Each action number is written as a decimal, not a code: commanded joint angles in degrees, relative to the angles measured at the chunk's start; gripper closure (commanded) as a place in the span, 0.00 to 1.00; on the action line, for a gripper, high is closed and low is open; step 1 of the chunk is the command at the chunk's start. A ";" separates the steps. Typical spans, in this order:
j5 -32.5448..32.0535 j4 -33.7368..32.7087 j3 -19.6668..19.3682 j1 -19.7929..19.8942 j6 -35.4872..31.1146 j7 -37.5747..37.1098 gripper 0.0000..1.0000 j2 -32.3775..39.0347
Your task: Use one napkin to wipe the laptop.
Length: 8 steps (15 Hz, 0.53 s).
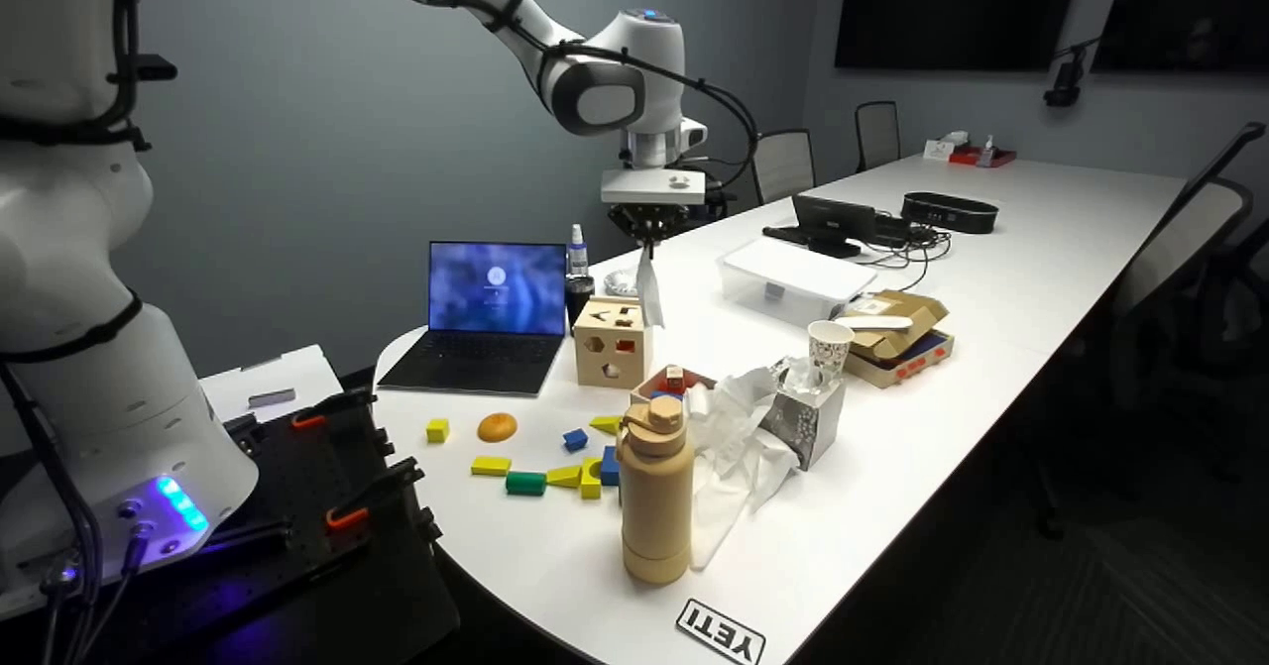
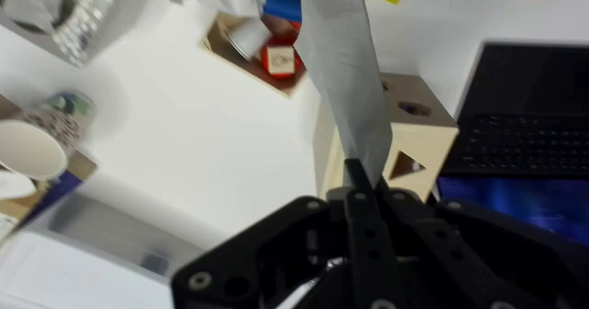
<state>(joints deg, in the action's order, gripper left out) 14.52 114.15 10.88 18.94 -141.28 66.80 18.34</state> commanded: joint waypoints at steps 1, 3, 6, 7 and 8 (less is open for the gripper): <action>10.95 3.79 3.37 -3.09 -2.03 11.10 1.00 -3.19; 18.46 3.19 5.47 -4.63 -1.96 18.30 1.00 -2.33; 27.28 2.67 6.62 -7.42 -1.00 26.63 1.00 -1.42; 29.78 2.55 6.56 -8.34 -0.55 29.01 1.00 -1.16; 32.68 2.47 6.54 -9.15 -0.23 31.73 1.00 -0.84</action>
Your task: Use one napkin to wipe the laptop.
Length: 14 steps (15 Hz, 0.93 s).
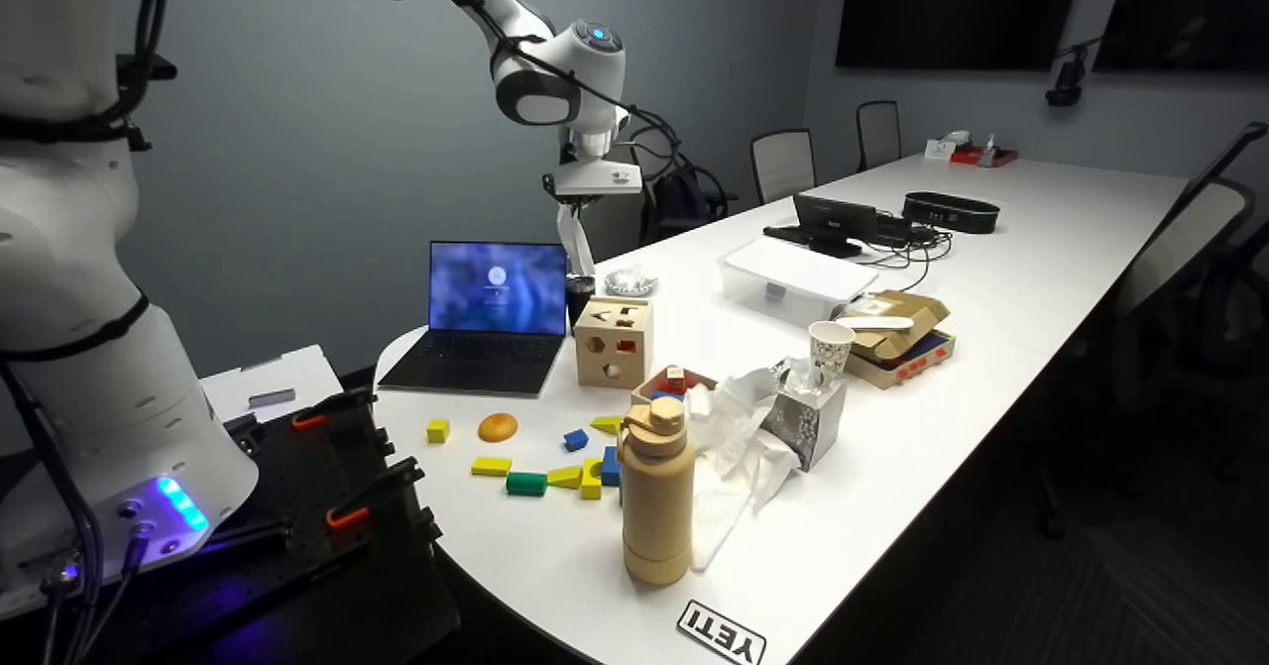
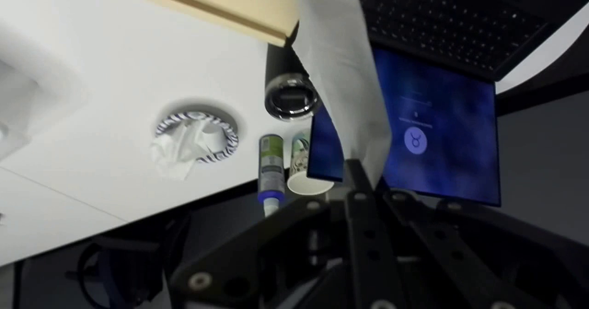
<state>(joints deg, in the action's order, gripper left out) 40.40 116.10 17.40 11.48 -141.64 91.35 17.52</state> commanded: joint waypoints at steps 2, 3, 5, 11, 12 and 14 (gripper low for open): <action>12.60 0.89 -0.31 -2.99 1.32 11.76 1.00 0.33; 15.10 0.94 -0.64 -3.65 1.98 13.77 1.00 0.53; 19.02 0.32 -1.30 -4.60 4.80 18.02 1.00 1.66; 18.95 0.12 -5.82 -7.37 10.17 19.12 0.99 2.49; 18.94 0.12 -6.00 -7.33 10.29 19.12 0.99 2.49; 18.93 0.12 -6.11 -7.30 10.32 19.12 0.99 2.49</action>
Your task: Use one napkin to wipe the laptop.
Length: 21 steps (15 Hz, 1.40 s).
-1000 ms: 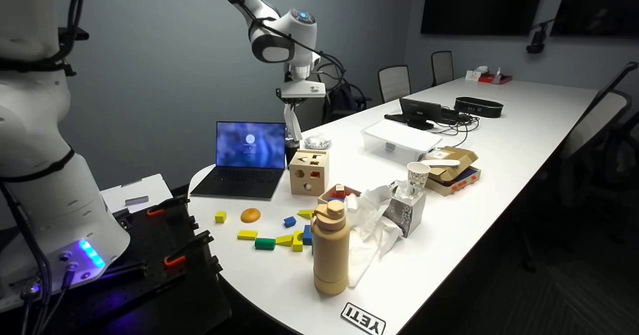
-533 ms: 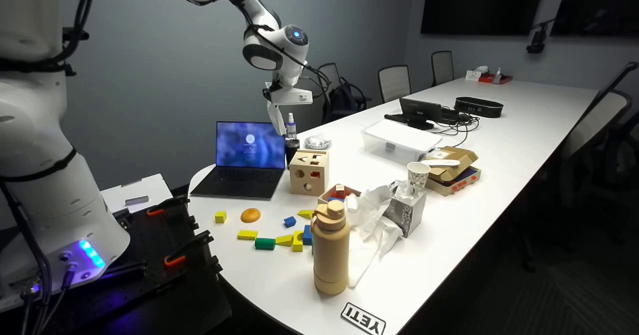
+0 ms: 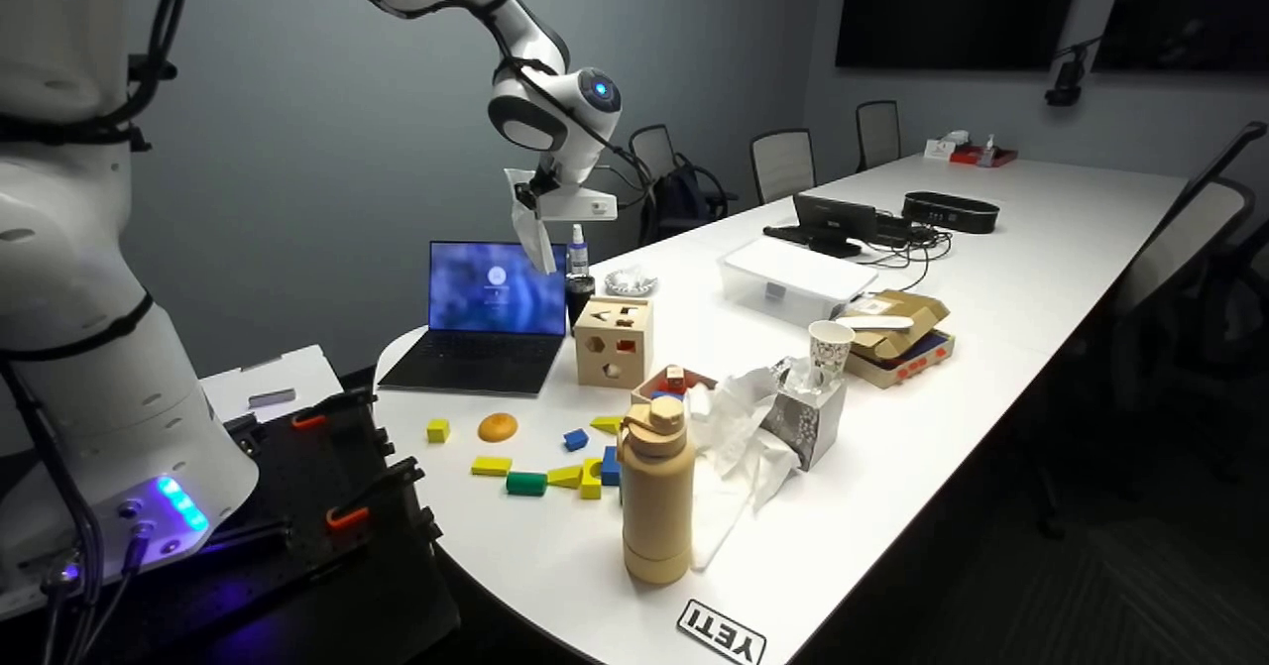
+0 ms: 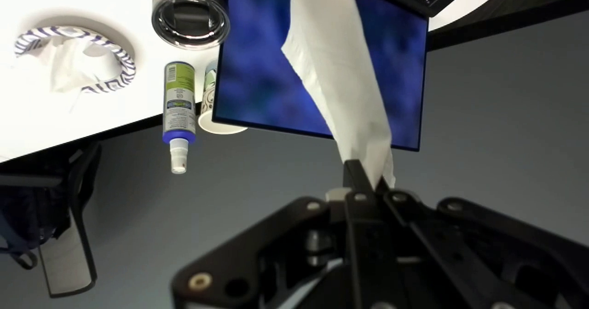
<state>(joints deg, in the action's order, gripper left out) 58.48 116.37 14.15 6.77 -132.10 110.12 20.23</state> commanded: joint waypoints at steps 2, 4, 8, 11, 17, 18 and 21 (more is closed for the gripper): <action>1.26 -0.40 -2.62 -2.65 0.60 1.28 1.00 0.15; 1.39 -1.11 -3.05 -3.78 -0.04 0.77 1.00 1.50; 1.34 -3.96 -2.62 -6.62 -0.15 -0.09 1.00 6.46; 0.88 -7.66 -1.98 -9.29 -0.73 -1.66 1.00 11.32; 0.60 -17.52 -0.80 -12.48 -0.35 -4.36 1.00 21.37; 0.45 -19.55 -0.59 -12.75 -0.13 -4.81 1.00 23.33; -0.10 -25.88 0.43 -13.51 0.82 -6.61 1.00 29.51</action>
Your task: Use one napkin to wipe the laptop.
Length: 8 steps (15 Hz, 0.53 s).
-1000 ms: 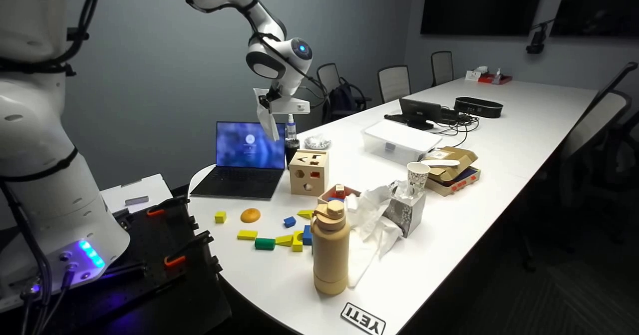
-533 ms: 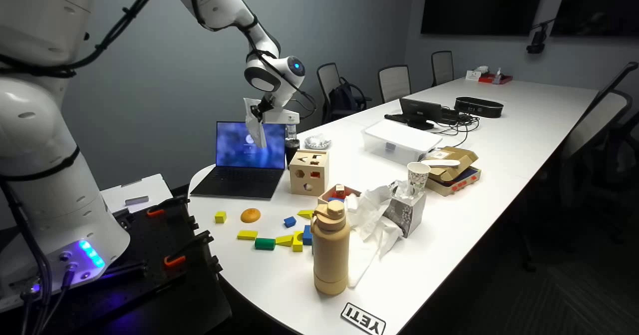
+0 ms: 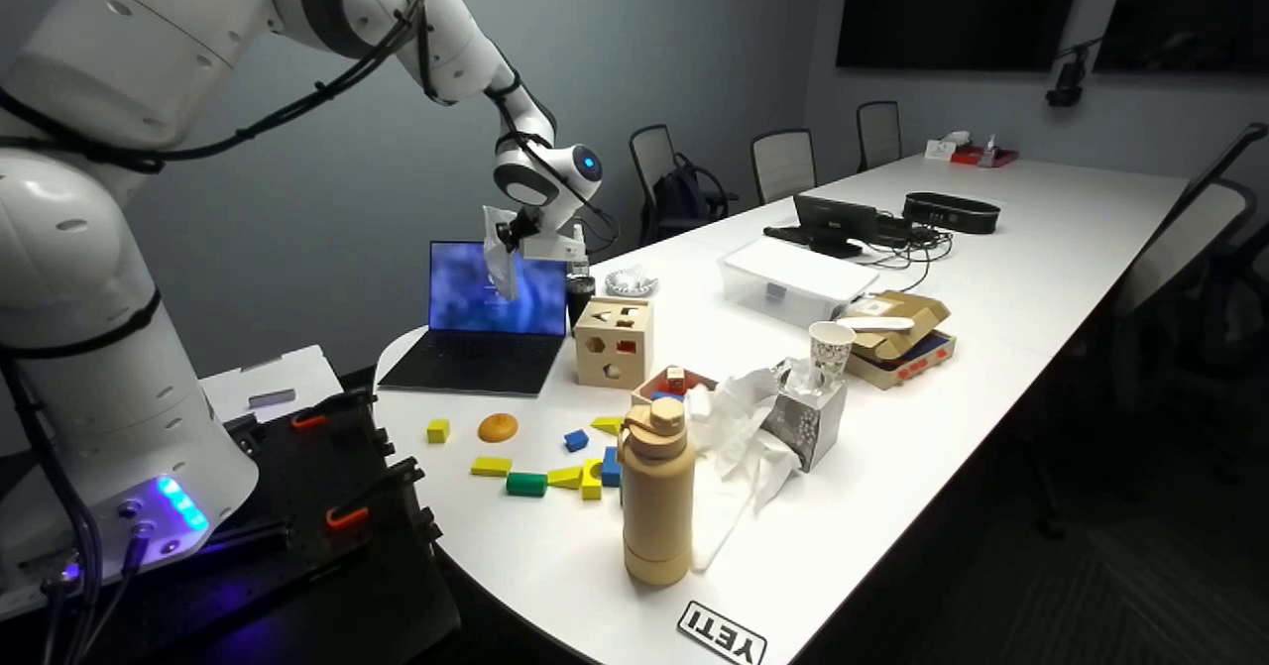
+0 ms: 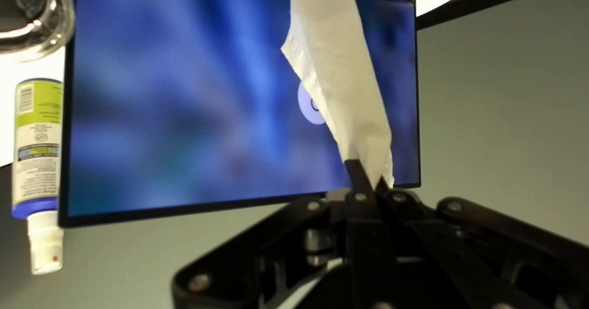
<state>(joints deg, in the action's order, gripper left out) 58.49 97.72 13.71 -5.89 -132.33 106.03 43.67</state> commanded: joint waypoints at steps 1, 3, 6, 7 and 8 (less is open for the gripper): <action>-0.39 -9.46 1.22 -1.01 1.42 -3.13 1.00 8.21; -0.65 -13.11 1.84 -1.59 1.29 -4.27 1.00 11.66; -0.36 -15.24 2.24 -2.65 -0.89 -7.87 1.00 13.95; 0.00 -14.63 2.17 -3.15 -2.45 -9.72 1.00 13.65; 0.31 -13.92 2.24 -3.41 -3.77 -11.21 1.00 13.28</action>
<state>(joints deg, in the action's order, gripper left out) 58.43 84.37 15.71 -8.05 -132.85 99.63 56.99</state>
